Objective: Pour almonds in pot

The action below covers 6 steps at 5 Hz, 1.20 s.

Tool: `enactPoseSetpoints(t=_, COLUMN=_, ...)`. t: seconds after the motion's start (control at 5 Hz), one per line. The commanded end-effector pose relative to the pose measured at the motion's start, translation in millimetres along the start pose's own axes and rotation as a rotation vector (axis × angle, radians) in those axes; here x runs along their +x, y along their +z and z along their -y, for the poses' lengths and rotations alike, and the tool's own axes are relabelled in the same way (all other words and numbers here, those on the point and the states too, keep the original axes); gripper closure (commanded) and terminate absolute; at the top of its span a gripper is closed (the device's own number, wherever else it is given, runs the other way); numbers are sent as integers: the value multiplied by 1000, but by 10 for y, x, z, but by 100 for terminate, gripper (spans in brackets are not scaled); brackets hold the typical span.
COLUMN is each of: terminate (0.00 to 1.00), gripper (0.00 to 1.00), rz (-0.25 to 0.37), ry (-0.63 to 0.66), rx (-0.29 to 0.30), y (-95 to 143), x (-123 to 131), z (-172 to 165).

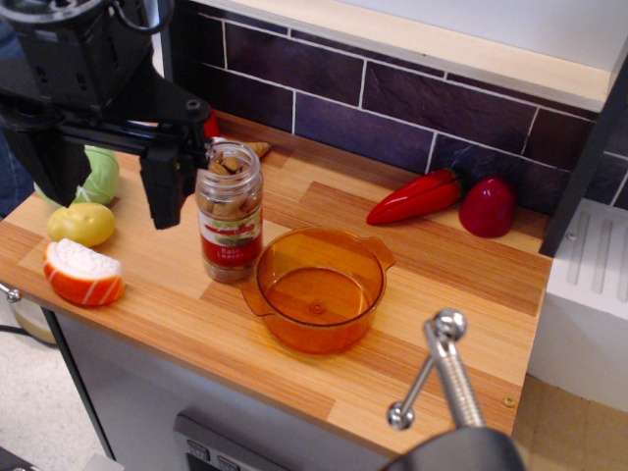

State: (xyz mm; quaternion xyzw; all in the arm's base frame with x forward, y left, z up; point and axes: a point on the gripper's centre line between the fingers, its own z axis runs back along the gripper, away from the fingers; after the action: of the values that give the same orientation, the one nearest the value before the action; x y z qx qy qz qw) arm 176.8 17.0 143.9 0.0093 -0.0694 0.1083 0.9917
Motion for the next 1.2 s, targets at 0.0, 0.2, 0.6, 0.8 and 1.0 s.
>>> enactPoseSetpoints(t=0.0, terminate=0, gripper=0, rz=0, ry=0, rx=0, y=0, x=0, z=0)
enactPoseSetpoints(t=0.2, terminate=0, gripper=0, rz=-131, ry=186, rx=-98, y=79, x=146, z=-122)
enactPoseSetpoints(t=0.6, terminate=0, gripper=0, rz=-280, ry=564, rx=-265, y=99, x=636, z=-448)
enactPoseSetpoints(t=0.8, terminate=0, gripper=0, rz=-388, ry=711, rx=-297, y=-25, x=776, z=-559)
enactPoseSetpoints(t=1.0, terminate=0, gripper=0, rz=-484, ry=820, rx=-279, y=-136, x=928, z=-573)
